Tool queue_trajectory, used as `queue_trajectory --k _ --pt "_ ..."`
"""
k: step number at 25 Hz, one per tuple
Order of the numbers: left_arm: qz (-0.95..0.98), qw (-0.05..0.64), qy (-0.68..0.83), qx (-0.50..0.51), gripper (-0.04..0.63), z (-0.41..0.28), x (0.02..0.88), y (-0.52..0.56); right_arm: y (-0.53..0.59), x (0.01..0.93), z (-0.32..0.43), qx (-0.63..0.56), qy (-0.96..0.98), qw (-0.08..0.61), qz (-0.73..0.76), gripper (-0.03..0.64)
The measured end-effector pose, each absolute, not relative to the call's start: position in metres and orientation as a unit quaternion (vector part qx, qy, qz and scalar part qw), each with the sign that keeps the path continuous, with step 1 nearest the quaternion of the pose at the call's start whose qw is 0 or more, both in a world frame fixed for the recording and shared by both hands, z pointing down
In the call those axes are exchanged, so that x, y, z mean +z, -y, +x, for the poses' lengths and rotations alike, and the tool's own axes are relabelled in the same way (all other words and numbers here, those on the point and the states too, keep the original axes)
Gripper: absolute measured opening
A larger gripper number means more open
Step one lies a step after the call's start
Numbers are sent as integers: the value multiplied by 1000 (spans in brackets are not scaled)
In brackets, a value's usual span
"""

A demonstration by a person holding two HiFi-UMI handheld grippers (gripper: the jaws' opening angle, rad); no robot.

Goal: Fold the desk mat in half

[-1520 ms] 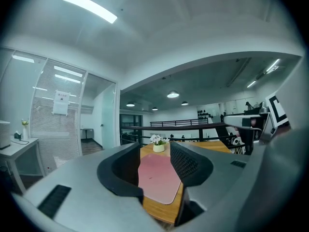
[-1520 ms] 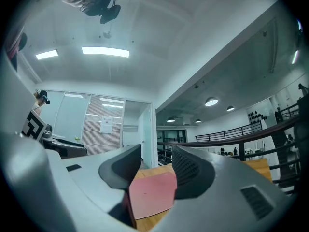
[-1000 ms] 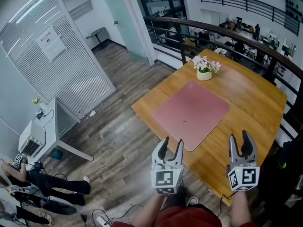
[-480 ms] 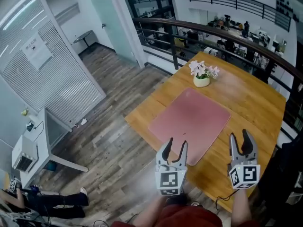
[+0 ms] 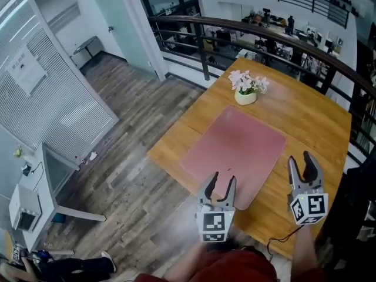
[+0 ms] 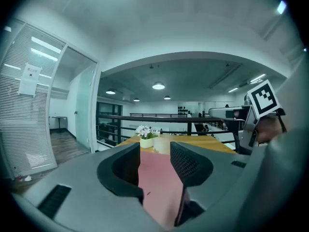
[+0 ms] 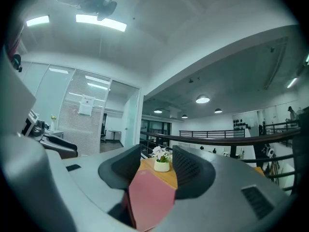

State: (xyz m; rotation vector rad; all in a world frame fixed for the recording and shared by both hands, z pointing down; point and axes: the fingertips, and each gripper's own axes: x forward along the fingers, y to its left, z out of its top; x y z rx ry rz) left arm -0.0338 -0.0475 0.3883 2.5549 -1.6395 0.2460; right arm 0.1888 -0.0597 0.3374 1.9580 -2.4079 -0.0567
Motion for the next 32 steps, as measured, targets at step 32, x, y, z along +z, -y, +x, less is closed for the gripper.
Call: queue_trajectory --k 32 --pt "838 155 380 358 232 87 531 27 182 516 248 -100 818 540 169 239"
